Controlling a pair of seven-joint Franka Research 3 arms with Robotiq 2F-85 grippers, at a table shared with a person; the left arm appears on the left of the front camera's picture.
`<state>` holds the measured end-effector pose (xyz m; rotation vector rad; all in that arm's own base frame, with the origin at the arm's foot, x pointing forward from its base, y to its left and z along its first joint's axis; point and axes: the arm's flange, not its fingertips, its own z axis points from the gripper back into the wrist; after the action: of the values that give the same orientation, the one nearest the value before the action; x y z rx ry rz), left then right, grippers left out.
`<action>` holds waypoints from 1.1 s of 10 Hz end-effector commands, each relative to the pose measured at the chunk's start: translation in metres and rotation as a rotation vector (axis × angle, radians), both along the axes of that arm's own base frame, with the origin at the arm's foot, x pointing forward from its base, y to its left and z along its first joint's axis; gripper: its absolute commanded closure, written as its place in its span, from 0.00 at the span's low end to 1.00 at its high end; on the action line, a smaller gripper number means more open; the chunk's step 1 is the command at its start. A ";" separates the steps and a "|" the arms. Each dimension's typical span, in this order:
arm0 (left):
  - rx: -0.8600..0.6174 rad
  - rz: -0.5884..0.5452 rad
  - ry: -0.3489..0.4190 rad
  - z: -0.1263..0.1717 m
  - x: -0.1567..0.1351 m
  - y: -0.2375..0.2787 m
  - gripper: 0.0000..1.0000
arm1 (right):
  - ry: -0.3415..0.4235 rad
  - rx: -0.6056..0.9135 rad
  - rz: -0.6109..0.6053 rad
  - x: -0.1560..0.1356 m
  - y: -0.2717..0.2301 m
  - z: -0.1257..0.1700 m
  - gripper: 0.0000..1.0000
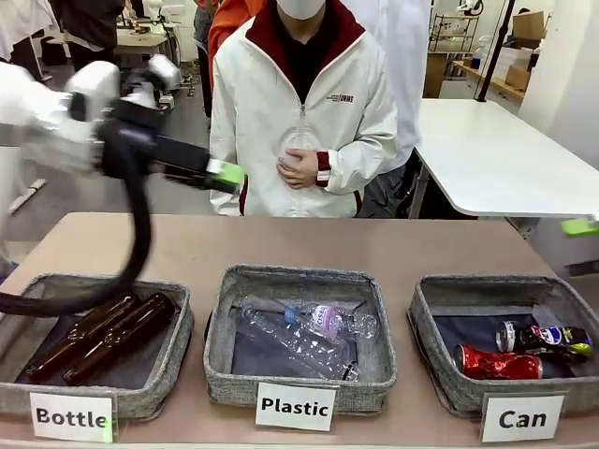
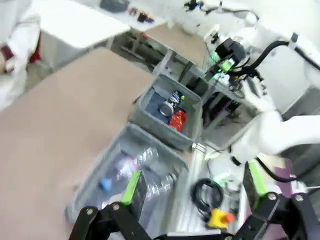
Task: Sort the can waste into the basket.
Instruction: Pick up the can waste from the table and place it in the right Fabric basket.
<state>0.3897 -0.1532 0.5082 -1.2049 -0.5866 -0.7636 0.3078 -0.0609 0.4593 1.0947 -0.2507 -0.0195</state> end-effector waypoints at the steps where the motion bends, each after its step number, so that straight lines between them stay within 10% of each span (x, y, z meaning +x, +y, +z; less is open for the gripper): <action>1: -0.063 0.050 0.190 -0.017 -0.018 0.075 0.00 | 0.065 0.204 0.030 0.002 0.047 -0.023 0.00; 5: -0.308 0.242 0.352 -0.097 -0.037 0.174 0.00 | 0.153 0.450 -0.067 0.028 0.036 -0.025 0.00; 11: -0.165 0.190 0.318 -0.072 -0.035 0.159 0.00 | 0.114 0.346 0.028 0.032 0.047 -0.023 0.00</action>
<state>0.3546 0.0030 0.4357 -1.3741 -0.4954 -0.3734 0.3415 -0.0122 0.4356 1.4529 -0.1240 -0.1175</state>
